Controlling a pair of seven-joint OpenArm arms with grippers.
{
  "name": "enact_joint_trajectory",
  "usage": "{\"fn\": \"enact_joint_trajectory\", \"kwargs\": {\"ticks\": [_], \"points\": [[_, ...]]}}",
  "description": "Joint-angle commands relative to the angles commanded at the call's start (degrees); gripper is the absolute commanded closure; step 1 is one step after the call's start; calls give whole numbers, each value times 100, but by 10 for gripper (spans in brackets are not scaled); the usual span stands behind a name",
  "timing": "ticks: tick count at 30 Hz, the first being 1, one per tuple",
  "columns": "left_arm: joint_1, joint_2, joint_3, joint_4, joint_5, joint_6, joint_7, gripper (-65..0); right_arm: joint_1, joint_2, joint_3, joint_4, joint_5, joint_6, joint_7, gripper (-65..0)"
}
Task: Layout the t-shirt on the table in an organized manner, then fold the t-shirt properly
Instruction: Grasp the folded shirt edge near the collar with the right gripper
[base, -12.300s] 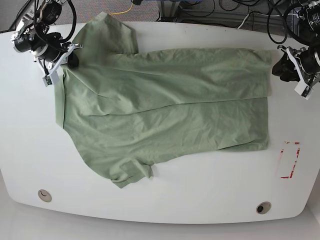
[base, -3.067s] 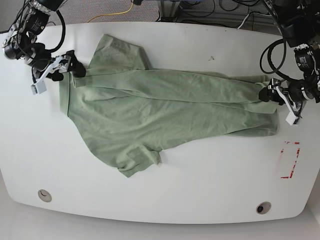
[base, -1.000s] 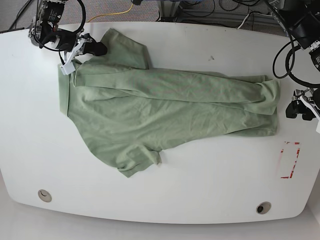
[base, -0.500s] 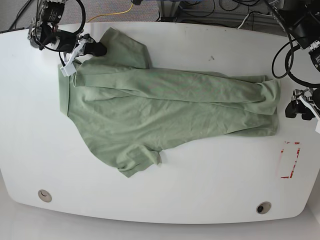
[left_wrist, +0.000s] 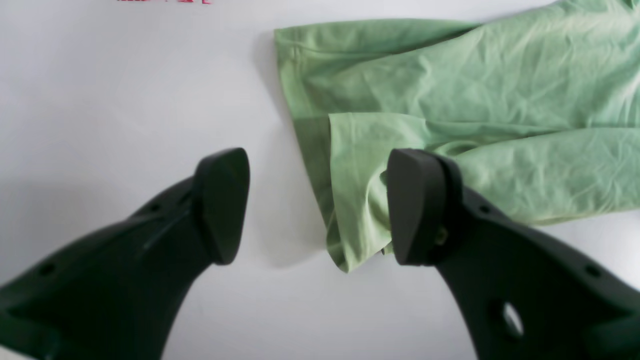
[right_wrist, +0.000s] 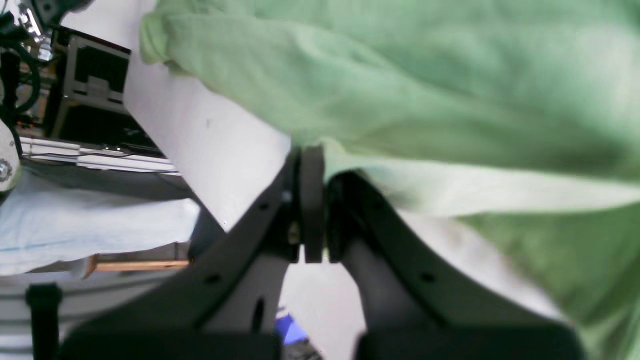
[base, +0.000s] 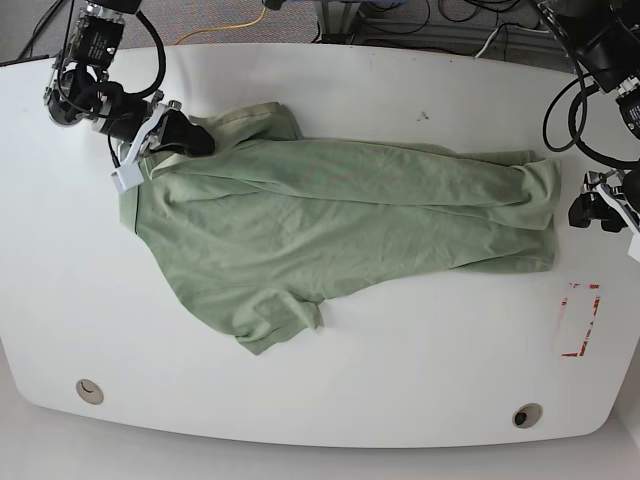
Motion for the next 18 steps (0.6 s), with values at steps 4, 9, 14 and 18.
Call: {"fn": "enact_joint_trajectory", "kwargs": {"ticks": [4,9,14,18], "points": [[9,9,0,0,0,0,0,-404,431,9,0,-176,-88,0,0,0],[18,9,123,0,0,0,0,-404,923,9,0,-580,-466,0,0,0],[123,9,202,0,0,0,0,-404,1407,-26,0,-1029,-782,0,0,0],[132,18,202,0,0,0,0,-404,1714,-35,0,-1319,-818,0,0,0]]}}
